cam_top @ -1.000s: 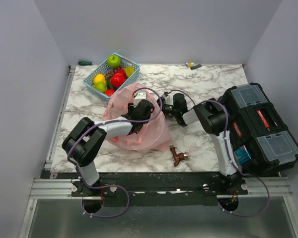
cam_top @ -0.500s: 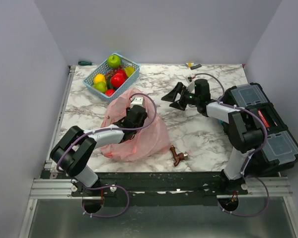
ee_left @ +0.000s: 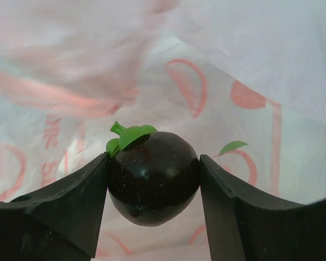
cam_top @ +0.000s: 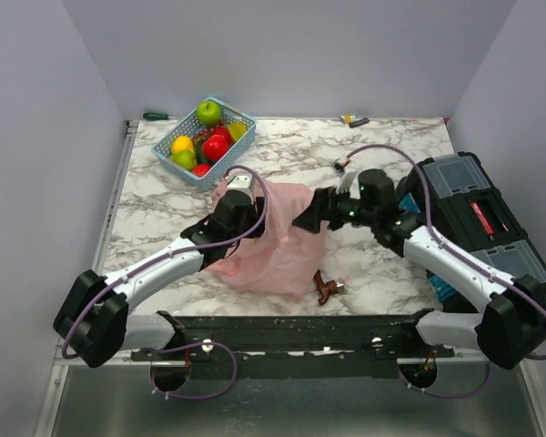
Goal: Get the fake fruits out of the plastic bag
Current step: Take out the fake fruit from the plastic bag, then move the plastic bag to the center of the board.
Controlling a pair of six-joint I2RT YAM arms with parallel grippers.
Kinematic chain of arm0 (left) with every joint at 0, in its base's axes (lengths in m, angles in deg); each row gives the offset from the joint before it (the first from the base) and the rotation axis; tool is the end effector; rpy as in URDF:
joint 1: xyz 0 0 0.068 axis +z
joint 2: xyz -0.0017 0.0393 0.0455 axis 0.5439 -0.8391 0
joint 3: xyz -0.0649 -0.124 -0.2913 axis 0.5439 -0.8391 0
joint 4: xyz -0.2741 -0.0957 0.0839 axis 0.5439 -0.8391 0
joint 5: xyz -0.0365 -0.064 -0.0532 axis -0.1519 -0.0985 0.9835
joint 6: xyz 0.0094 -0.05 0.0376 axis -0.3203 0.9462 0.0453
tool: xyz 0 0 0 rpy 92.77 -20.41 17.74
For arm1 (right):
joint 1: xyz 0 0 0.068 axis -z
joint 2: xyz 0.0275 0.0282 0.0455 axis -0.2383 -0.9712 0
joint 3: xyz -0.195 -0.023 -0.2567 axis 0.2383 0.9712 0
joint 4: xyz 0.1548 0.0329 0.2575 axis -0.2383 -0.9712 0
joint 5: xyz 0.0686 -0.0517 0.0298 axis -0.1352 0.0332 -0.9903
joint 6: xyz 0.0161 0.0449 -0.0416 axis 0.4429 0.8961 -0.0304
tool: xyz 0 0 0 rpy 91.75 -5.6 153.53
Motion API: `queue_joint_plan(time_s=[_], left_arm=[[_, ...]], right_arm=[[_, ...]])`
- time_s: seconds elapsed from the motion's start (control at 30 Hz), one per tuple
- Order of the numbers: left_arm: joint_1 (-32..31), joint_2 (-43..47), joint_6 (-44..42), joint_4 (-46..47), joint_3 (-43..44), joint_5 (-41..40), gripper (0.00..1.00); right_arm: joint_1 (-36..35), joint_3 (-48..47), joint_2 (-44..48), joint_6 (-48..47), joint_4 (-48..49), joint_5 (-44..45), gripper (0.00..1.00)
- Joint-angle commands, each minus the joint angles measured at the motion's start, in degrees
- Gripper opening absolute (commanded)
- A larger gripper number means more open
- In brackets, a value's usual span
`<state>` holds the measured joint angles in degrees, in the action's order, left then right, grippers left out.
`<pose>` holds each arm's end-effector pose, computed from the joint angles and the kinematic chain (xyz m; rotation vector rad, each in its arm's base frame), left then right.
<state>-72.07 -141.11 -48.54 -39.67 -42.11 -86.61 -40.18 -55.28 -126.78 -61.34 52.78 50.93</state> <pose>0.2477 -0.1892 0.2518 0.0356 2.1693 -0.5125 0.2760 0.1612 0.3082 -0.3066 2.1259 1.0300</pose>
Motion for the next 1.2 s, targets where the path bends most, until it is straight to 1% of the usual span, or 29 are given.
queue_joint_plan(time_s=[0.0, 0.13, 0.23, 0.3, 0.37, 0.5, 0.57, 0.67, 0.7, 0.77, 0.83, 0.9, 1.0, 1.1, 1.17], left_arm=[[0.2, 6.1, 0.9, -10.4, 2.5, 3.6, 0.00], [0.4, 7.4, -0.6, -17.2, 6.5, 6.2, 0.00], [0.4, 8.9, -1.3, -23.3, 9.1, 6.4, 0.00], [0.4, 13.4, -1.1, -24.6, 8.1, 6.1, 0.00], [0.8, 18.1, -1.1, -25.9, 7.6, 6.2, 0.00], [2.8, 24.7, -3.2, -32.2, 11.5, 6.8, 0.00], [4.0, 26.7, -4.6, -34.4, 14.4, 6.2, 0.00], [7.8, 26.3, -6.1, -35.9, 19.3, 5.4, 0.00], [9.9, 25.4, -6.2, -35.3, 20.3, 6.2, 0.00], [16.3, 22.6, -5.5, -32.7, 22.2, 10.0, 0.00], [21.5, 19.4, -3.5, -28.7, 23.4, 13.3, 0.00], [25.6, 16.0, -0.4, -23.0, 23.4, 14.4, 0.00], [29.9, 9.2, 3.9, -12.2, 22.8, 14.1, 0.00], [33.8, 0.6, 8.0, -7.4, 25.9, 12.8, 0.00], [34.8, -5.1, 8.0, -4.7, 28.7, 10.1, 0.00]], right_arm=[[-10.5, 5.4, 3.1, -1.6, 1.3, 7.4, 1.00], [-14.5, 10.5, 6.9, 0.3, 9.3, 15.8, 1.00], [-15.0, 12.3, 5.1, 3.2, 12.7, 25.5, 1.00], [-15.1, 11.2, 1.0, 5.5, 12.3, 32.0, 0.99], [-15.1, 10.2, -3.9, 8.2, 13.0, 36.6, 0.98], [-14.7, 6.2, -13.9, 10.2, 14.0, 44.1, 0.98], [-13.7, 3.8, -18.0, 10.1, 14.7, 45.8, 0.98], [-10.3, 0.2, -23.9, 9.3, 15.4, 46.3, 0.98], [-9.1, -1.7, -25.6, 9.2, 14.3, 46.8, 0.98], [-6.2, -4.1, -27.9, 9.5, 11.4, 47.8, 0.98], [-4.1, -4.5, -27.7, 8.5, 10.1, 48.2, 0.98], [-3.5, -4.2, -26.0, 6.3, 9.3, 51.0, 0.99], [-3.2, -6.2, -23.8, 3.2, 5.4, 55.5, 1.00], [-3.3, -7.5, -19.9, 1.2, 1.0, 55.1, 1.00], [-3.3, -6.8, -15.9, -0.4, 0.2, 53.8, 1.00]])
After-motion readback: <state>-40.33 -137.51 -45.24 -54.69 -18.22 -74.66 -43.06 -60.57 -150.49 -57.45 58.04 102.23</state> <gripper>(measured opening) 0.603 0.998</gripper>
